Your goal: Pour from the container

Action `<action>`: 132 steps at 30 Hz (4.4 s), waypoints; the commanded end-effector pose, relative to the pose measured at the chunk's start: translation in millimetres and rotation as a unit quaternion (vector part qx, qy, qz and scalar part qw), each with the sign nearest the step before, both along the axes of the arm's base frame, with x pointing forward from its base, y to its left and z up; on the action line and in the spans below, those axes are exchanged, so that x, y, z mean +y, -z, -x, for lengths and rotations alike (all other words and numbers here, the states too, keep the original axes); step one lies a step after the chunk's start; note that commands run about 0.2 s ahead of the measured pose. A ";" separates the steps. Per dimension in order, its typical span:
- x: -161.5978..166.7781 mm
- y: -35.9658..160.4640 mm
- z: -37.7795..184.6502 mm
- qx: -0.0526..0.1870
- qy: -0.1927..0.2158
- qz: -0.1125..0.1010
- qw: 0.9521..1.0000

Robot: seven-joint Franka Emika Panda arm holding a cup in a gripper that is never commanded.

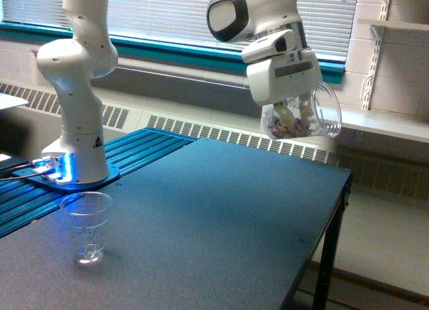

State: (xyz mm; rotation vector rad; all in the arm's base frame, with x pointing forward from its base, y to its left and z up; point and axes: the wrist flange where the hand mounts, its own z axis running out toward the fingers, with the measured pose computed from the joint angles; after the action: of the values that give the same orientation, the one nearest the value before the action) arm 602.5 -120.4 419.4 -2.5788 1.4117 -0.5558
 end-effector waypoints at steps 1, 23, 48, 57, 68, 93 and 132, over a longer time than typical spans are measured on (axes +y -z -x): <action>1.2 49.9 21.7 0.046 0.050 -0.033 0.997; -73.1 70.0 116.5 0.134 0.154 -0.002 0.979; -78.0 46.1 227.2 0.148 0.227 0.036 0.962; -75.6 46.5 268.0 0.161 0.275 0.025 0.947; -94.6 61.9 312.5 0.198 0.352 0.015 0.915; -144.9 82.9 346.1 0.245 0.426 -0.011 0.871; -127.8 118.1 287.4 0.281 0.391 -0.024 0.876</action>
State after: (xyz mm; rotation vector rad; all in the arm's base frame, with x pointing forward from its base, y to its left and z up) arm 308.9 -250.3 298.4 -2.0977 2.6473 0.2337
